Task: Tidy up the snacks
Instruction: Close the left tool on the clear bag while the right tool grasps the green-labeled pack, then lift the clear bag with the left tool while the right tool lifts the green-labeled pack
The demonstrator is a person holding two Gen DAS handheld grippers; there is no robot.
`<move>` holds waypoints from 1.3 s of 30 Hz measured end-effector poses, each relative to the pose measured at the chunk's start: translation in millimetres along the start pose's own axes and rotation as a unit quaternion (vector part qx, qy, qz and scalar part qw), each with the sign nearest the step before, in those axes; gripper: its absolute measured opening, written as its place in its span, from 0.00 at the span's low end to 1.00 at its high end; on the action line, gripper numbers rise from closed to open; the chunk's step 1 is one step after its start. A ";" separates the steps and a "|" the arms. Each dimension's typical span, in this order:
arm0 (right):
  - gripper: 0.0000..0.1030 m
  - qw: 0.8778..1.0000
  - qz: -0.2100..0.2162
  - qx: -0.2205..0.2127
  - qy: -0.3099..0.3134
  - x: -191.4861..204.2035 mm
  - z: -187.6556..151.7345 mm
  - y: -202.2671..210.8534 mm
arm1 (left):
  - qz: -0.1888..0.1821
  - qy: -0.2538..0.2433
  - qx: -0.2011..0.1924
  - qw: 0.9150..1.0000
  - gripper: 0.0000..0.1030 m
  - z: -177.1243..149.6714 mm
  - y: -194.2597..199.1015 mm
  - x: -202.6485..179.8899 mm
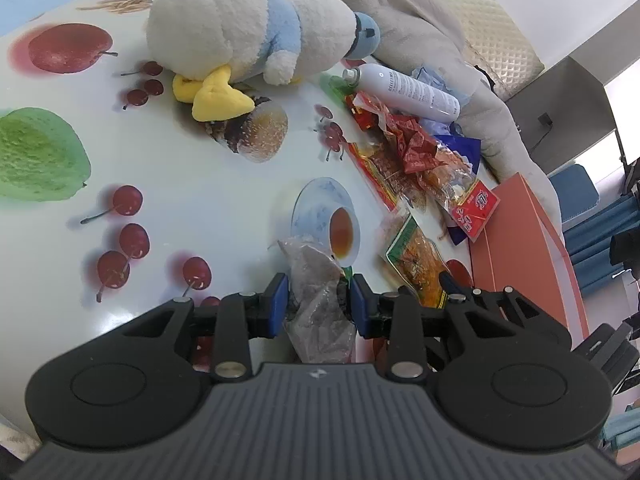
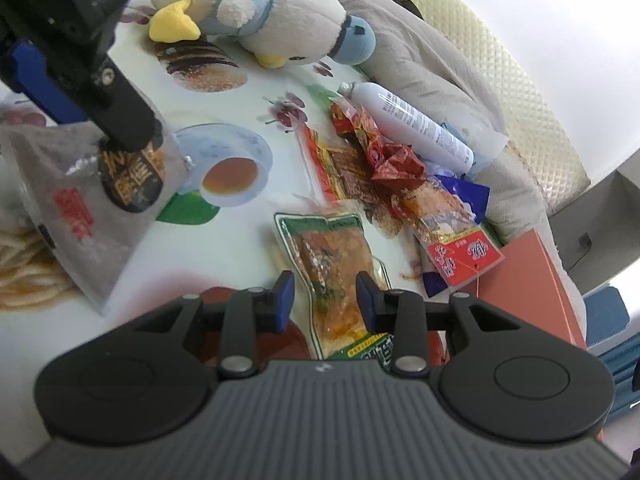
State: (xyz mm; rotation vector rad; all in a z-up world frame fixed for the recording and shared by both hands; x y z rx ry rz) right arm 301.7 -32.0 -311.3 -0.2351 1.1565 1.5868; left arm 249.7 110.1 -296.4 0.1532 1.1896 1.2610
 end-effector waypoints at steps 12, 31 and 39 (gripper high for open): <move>0.16 0.999 0.024 0.020 -0.025 -8.0 1.6 -16.5 | -0.002 0.013 0.006 1.000 0.37 -4.6 -2.4 9.0; 0.05 0.982 0.094 -0.010 -0.163 -60.4 2.1 48.2 | 0.019 -0.047 0.001 0.999 0.33 -12.9 8.7 -15.2; 0.05 0.958 0.122 -0.008 -0.261 -85.7 -11.5 79.0 | 0.033 -0.099 0.004 0.995 0.33 -28.6 16.6 -38.0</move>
Point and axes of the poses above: each gripper's, at about its wrist camera, not at the fingertips, and y roughly against the way its jaws point, x to its left, z to its top, the point moved 9 cm from there along -y, roughly the way its jaws point, and after that the axes turned 3 degrees about -z, right-handed, at the moved point
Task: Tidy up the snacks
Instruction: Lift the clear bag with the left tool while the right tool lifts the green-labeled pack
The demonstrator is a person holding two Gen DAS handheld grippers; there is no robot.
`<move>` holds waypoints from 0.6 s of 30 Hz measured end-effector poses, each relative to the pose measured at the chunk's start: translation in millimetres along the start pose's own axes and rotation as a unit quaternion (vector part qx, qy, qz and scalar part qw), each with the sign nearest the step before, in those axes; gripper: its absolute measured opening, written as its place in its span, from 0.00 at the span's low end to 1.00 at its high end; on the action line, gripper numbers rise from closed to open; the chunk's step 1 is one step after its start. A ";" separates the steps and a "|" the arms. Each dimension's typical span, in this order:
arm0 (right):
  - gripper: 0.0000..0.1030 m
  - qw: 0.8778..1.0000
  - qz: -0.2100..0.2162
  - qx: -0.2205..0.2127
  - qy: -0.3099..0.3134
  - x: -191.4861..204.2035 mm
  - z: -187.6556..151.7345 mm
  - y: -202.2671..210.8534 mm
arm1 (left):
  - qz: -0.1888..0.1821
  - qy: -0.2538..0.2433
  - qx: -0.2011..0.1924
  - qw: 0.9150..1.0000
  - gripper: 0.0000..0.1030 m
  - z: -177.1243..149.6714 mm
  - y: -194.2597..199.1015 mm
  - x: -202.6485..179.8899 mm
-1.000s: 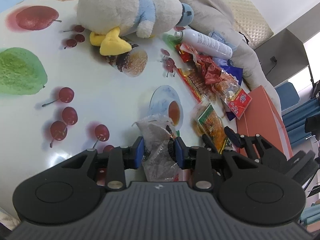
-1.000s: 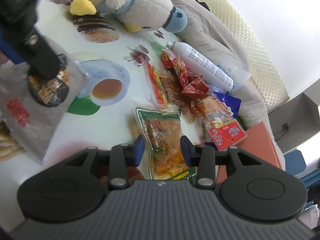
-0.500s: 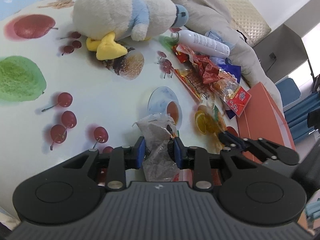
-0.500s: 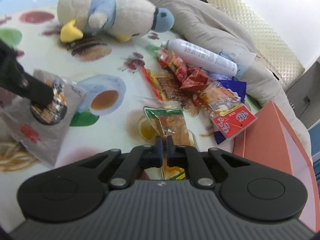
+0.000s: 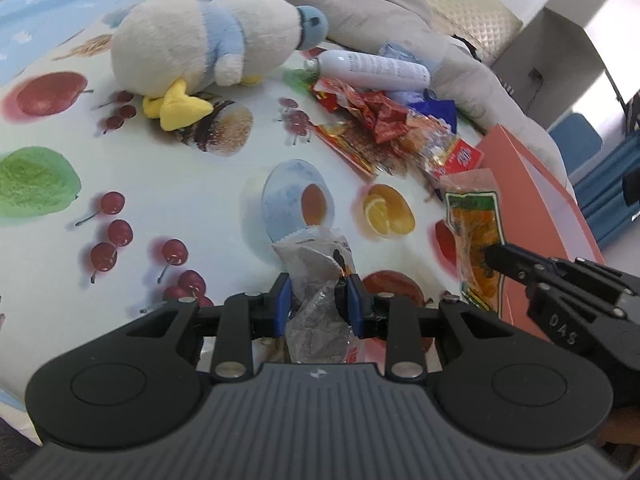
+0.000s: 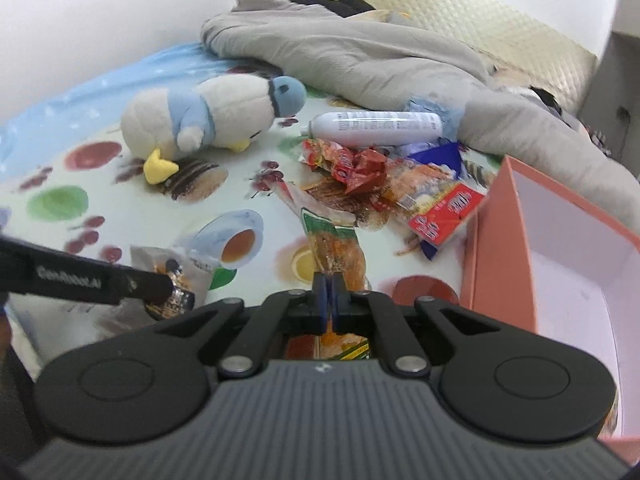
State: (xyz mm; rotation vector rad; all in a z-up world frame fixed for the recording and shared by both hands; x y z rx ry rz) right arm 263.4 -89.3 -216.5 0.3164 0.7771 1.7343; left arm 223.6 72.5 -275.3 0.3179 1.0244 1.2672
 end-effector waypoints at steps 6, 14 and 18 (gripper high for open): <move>0.05 0.998 0.017 0.007 -0.057 -8.6 -14.3 25.1 | 0.005 -0.040 0.007 0.999 0.33 -10.6 8.0 -19.5; 0.05 0.992 0.021 0.008 -0.123 -14.1 -31.5 51.3 | 0.018 -0.094 0.014 0.995 0.33 -22.5 11.6 -41.7; 0.05 0.988 0.022 0.007 -0.153 -21.5 -37.9 56.0 | 0.022 -0.114 0.016 0.993 0.33 -19.0 12.7 -50.9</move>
Point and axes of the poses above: each gripper's, at about its wrist camera, not at the fingertips, and y roughly against the way its jaws point, x to its left, z to its top, the point moved 9 cm from there along -y, roughly the way its jaws point, and after that the axes turned 3 degrees about -z, right-handed, at the moved point
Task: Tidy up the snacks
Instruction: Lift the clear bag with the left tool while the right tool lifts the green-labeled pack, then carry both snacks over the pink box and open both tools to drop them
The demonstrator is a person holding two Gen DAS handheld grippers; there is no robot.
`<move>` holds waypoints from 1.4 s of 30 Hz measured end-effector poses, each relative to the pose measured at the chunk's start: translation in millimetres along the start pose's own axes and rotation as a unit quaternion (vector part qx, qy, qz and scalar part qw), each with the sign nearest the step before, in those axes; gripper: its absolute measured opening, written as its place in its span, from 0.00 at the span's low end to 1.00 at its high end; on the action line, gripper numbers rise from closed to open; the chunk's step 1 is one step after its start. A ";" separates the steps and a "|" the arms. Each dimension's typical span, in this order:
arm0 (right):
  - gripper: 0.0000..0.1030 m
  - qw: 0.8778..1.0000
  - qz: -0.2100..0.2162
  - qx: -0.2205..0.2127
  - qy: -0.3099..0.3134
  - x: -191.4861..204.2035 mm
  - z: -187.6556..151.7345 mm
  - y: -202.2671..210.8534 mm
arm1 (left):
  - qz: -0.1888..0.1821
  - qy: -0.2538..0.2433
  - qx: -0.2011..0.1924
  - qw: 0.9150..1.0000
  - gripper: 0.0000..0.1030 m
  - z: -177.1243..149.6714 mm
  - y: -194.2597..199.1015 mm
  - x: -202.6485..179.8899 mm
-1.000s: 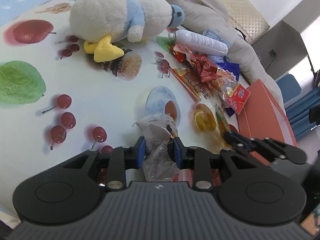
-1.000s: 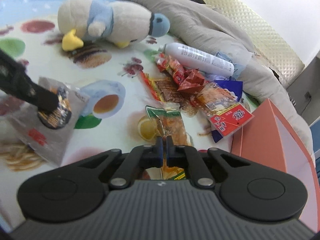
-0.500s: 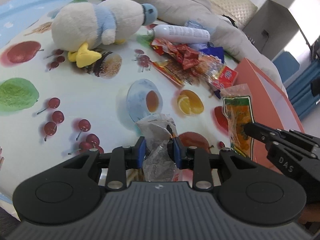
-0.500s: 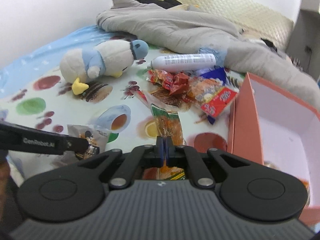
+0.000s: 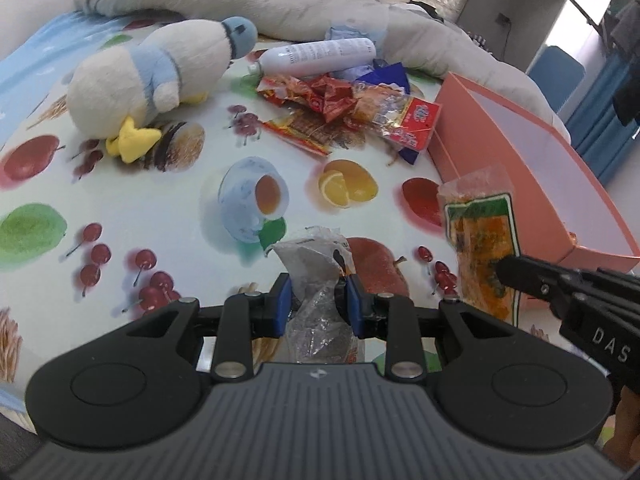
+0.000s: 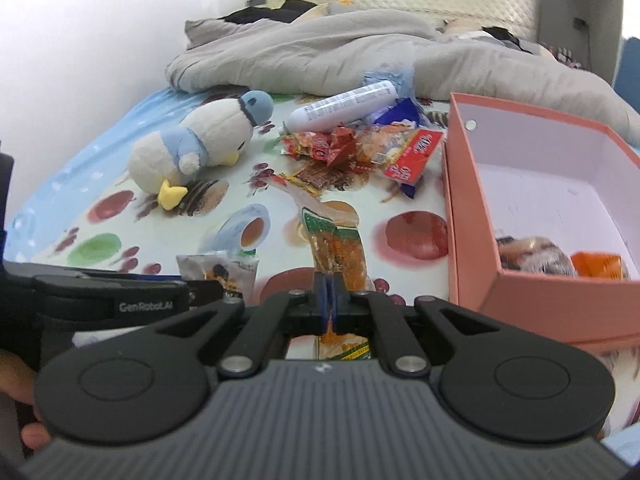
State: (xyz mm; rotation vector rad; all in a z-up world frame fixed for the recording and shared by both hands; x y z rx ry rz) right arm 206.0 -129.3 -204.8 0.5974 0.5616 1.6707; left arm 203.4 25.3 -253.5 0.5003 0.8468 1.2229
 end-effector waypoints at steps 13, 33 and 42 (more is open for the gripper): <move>0.05 0.998 0.003 -0.053 -0.035 -26.7 49.4 32.1 | -0.018 -0.036 -0.051 0.998 0.33 62.1 33.2 -59.0; 0.05 0.984 -0.057 -0.164 -0.043 -112.9 165.7 97.5 | -0.081 -0.103 -0.148 0.980 0.33 196.7 83.0 -185.0; 0.05 0.984 -0.096 -0.135 -0.070 -198.0 187.8 78.7 | -0.108 -0.159 -0.111 0.975 0.33 221.9 41.5 -273.7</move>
Point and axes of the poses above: each gripper's, at about its wrist camera, not at the fingertips, and y roughly against the way its jaws point, x to its left, z to its top, the point moved 9 cm from there along -y, roughly the way its jaws point, and after that the axes turned 3 degrees about -z, right-handed, at the moved point
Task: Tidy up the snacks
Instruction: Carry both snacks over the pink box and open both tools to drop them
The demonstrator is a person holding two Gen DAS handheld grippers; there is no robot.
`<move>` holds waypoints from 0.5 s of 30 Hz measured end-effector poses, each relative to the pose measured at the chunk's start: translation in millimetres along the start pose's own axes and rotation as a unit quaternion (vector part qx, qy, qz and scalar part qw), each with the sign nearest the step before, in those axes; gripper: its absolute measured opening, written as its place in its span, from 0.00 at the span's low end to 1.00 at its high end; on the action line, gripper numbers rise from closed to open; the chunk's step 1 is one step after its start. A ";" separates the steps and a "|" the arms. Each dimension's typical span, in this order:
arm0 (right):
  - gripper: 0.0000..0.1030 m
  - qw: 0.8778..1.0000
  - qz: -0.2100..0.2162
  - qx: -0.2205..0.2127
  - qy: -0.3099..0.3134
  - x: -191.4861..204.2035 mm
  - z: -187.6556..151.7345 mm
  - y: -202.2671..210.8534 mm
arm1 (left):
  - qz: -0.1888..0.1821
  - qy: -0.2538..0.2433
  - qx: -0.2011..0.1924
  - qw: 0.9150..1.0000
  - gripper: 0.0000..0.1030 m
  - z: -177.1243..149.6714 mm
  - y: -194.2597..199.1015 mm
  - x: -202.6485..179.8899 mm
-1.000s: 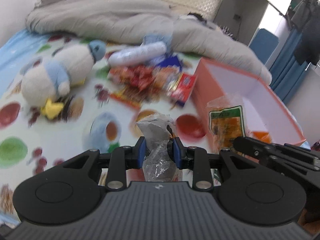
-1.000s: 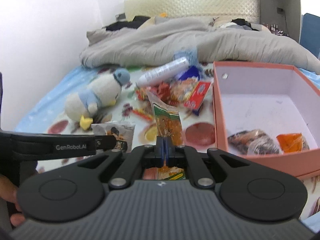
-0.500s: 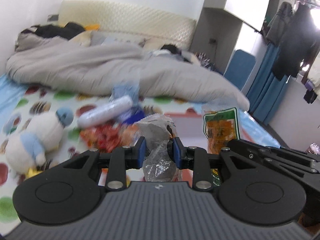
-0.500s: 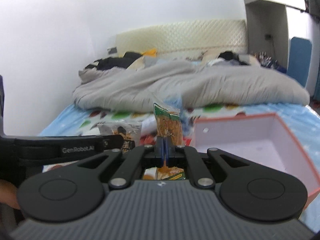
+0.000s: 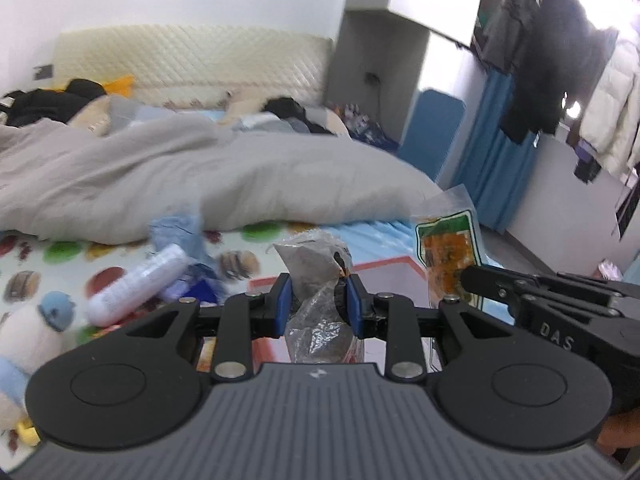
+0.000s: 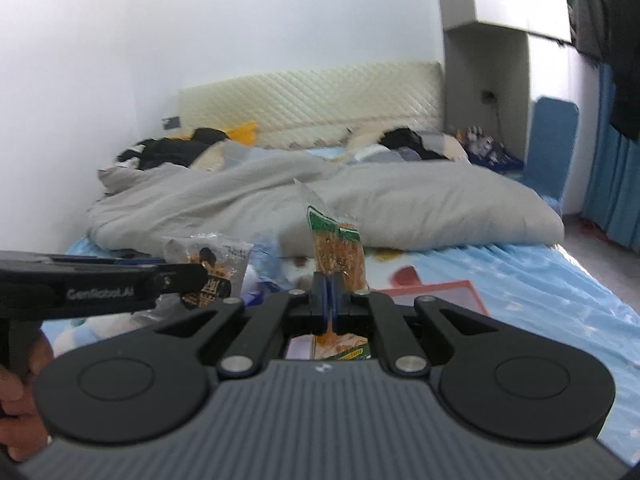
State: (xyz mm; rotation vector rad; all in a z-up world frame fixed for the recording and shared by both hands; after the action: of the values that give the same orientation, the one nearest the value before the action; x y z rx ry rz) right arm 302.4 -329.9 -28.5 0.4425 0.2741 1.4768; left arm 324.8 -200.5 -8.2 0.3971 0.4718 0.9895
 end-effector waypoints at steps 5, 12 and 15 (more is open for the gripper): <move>0.05 0.998 -0.016 0.057 -0.010 -44.7 -15.5 -38.8 | -0.032 -0.008 0.068 0.997 0.33 -2.3 -63.1 -31.5; 0.05 0.988 -0.018 0.151 -0.031 -88.8 -55.8 -82.7 | -0.024 -0.021 0.173 0.984 0.33 -26.0 -143.9 -50.3; 0.05 0.980 -0.014 0.187 -0.061 -100.0 -75.2 -97.6 | -0.017 -0.019 0.209 0.978 0.33 -38.8 -163.1 -49.7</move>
State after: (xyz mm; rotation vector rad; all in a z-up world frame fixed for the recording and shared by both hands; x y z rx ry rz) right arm 348.1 -423.7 -148.1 0.8255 0.4618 1.3651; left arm 394.1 -319.8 -115.7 0.7812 0.6529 0.8448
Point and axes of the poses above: each gripper's, at about its wrist camera, not at the fingertips, and y roughly against the way its jaws point, x to its left, z to its top, the point moved 9 cm from there along -y, roughly the way its jaws point, and after that the axes turned 3 degrees about -z, right-handed, at the moved point
